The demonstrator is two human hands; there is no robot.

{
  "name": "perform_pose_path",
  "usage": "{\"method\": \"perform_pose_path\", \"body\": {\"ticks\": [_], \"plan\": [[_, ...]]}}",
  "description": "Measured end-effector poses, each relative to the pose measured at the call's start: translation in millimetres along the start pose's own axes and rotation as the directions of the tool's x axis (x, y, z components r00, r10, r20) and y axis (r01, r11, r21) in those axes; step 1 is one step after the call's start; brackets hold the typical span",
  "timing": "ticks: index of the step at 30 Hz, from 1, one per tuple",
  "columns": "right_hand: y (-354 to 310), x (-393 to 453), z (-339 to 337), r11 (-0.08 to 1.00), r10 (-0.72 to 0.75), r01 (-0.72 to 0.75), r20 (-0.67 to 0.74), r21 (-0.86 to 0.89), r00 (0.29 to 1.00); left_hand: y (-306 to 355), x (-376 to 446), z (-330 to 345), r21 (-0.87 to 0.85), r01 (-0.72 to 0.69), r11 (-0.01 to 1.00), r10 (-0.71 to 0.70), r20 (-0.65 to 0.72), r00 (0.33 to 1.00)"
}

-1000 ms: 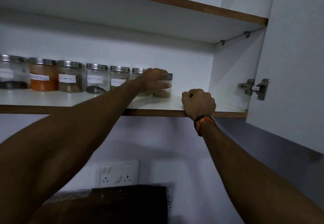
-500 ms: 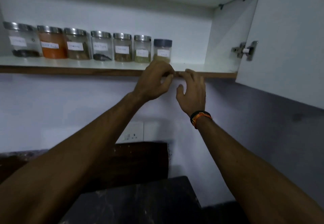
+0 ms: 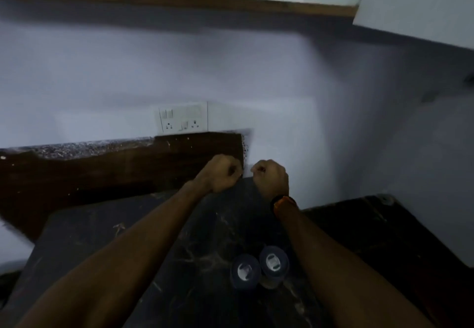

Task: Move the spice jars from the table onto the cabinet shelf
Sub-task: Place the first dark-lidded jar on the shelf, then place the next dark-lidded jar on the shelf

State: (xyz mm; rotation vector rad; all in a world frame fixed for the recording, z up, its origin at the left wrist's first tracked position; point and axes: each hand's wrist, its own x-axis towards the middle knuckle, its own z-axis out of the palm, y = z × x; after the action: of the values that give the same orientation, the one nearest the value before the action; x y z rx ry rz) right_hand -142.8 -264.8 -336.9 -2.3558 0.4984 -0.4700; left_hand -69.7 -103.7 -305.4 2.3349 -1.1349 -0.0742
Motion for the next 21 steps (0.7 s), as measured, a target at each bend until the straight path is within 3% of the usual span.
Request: {"method": "perform_pose_path", "body": {"ticks": [4,8,12,21], "plan": [[31.4,-42.9,23.4,0.992,-0.002,0.018,0.122,-0.127,0.993,-22.7,-34.2,56.3,-0.019,0.097,0.995,-0.091,0.201,0.975],[53.2,-81.8,48.2,0.968,0.086,-0.029,0.219,-0.25,0.972,-40.6,-64.7,96.7,-0.061,0.266,0.962,-0.23,0.346,0.91],[70.1,-119.1,68.8,0.943,0.145,-0.042,0.294,-0.331,0.945,-49.7,-94.0,120.5,-0.084,0.353,0.932,-0.297,0.384,0.874],[86.5,-176.6,106.1,0.876,0.13,0.067,0.368,-0.478,0.921,-43.4,-139.5,153.6,-0.165,0.494,0.854,-0.391,0.424,0.817]]}}
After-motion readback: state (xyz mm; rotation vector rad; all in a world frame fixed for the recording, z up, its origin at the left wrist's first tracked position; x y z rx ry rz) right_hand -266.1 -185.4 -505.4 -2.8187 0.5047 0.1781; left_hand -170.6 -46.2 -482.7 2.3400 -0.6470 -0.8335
